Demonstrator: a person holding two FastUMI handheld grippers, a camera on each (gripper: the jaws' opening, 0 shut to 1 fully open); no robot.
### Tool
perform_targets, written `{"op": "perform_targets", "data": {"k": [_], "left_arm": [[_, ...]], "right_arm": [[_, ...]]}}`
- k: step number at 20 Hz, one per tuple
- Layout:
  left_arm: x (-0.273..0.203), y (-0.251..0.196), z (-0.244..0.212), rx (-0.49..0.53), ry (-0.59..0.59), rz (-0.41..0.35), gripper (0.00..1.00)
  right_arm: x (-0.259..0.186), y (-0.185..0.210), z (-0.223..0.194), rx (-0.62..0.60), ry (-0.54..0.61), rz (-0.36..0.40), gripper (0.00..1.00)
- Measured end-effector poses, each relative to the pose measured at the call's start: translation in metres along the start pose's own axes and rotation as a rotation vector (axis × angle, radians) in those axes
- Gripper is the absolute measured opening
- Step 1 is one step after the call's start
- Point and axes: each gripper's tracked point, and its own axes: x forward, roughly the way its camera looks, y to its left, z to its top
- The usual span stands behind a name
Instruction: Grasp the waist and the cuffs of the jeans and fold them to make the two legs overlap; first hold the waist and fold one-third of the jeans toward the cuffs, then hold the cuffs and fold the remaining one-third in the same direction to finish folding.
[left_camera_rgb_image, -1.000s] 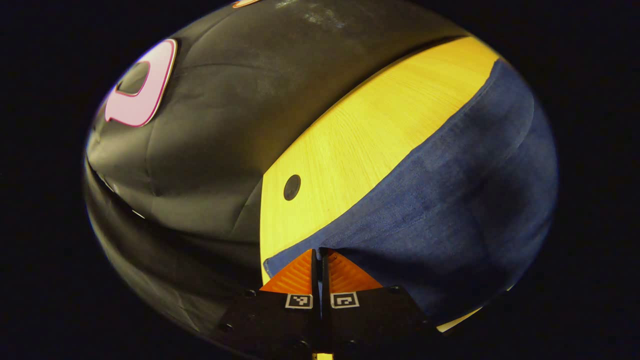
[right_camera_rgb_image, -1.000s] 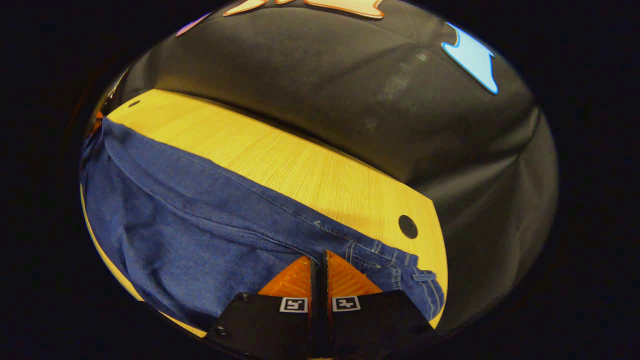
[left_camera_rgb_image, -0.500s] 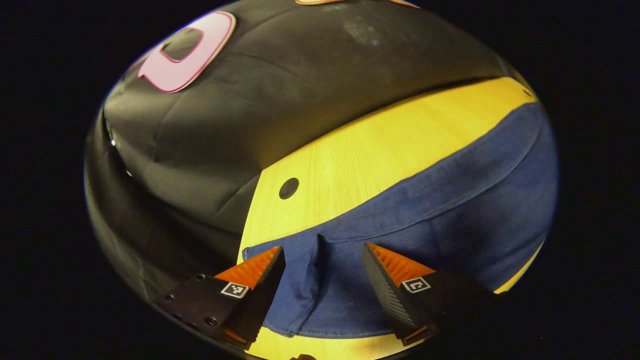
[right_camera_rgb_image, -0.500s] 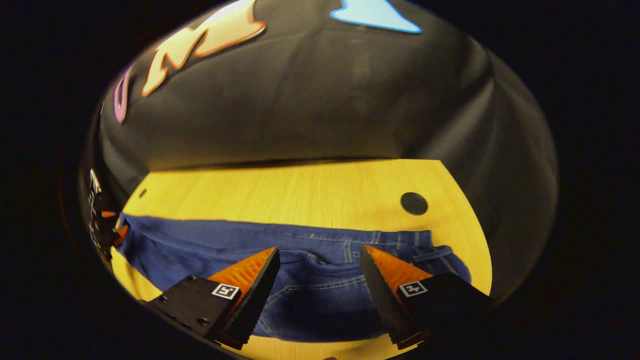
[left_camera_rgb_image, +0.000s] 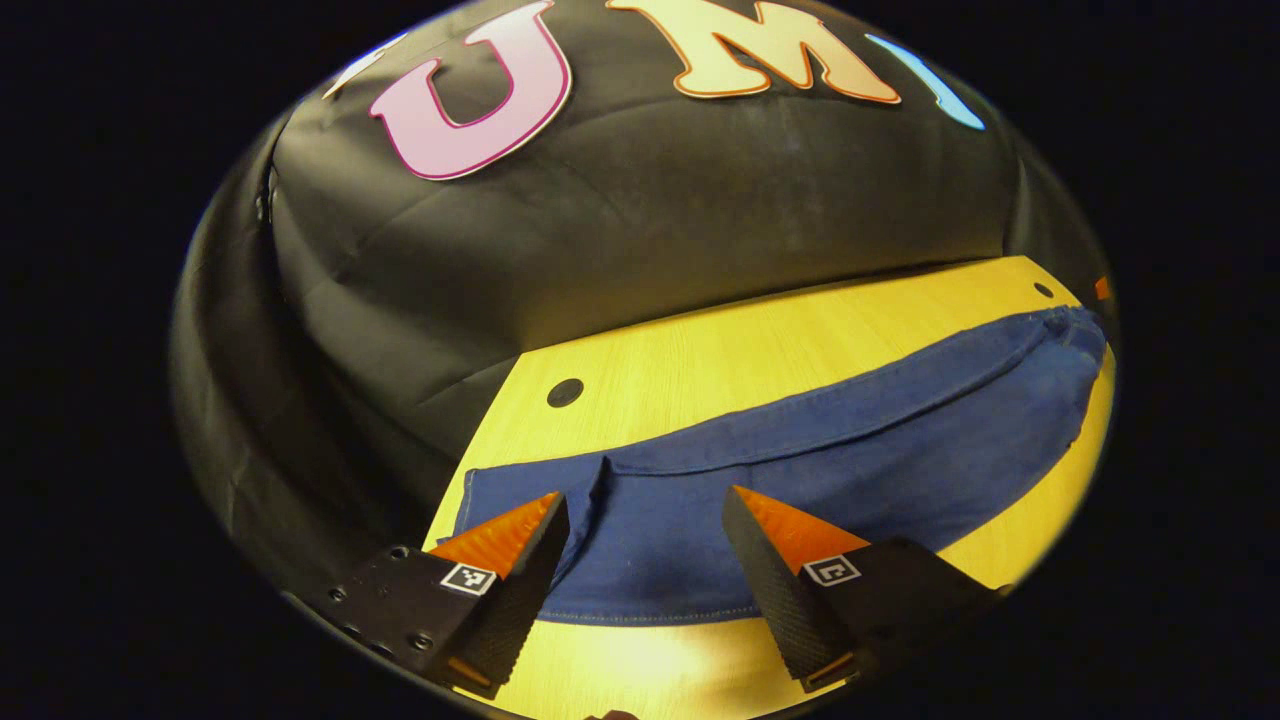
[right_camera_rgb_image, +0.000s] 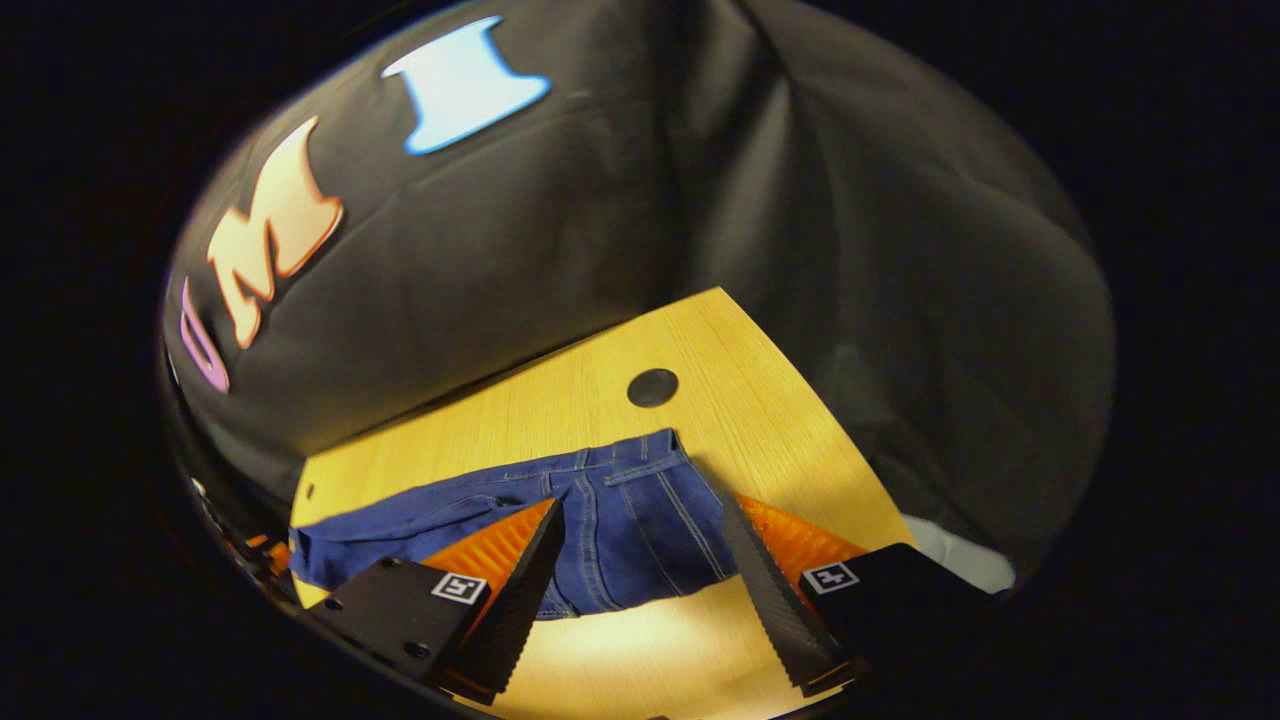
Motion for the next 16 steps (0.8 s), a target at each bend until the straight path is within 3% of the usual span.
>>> {"op": "perform_targets", "data": {"k": [1,3,4,8,11,12,15,16], "left_arm": [[-0.001,0.0,0.003,-0.018,-0.013,-0.004,0.95],[-0.011,-0.003,0.017,-0.078,-0.045,-0.025,0.95],[-0.015,-0.005,0.025,-0.105,-0.062,-0.04,0.95],[-0.026,-0.004,0.045,-0.165,-0.088,-0.062,0.95],[-0.033,-0.001,0.055,-0.214,-0.088,-0.036,0.95],[-0.035,0.006,0.06,-0.227,-0.095,-0.003,0.95],[-0.057,0.023,0.061,-0.246,-0.128,0.065,0.95],[-0.061,0.028,0.062,-0.248,-0.131,0.077,0.95]], "right_arm": [[0.006,-0.006,-0.01,0.023,0.019,-0.004,0.94],[0.02,-0.005,-0.027,0.034,0.061,-0.02,0.94],[0.027,-0.004,-0.033,0.031,0.082,-0.023,0.98],[0.045,0.006,-0.051,0.058,0.095,-0.002,0.95],[0.048,0.005,-0.056,0.046,0.099,-0.011,0.99],[0.05,0.007,-0.054,0.044,0.082,-0.013,0.93],[0.053,0.006,-0.055,0.01,0.053,-0.027,0.88],[0.055,0.005,-0.057,0.004,0.052,-0.028,0.93]]}}
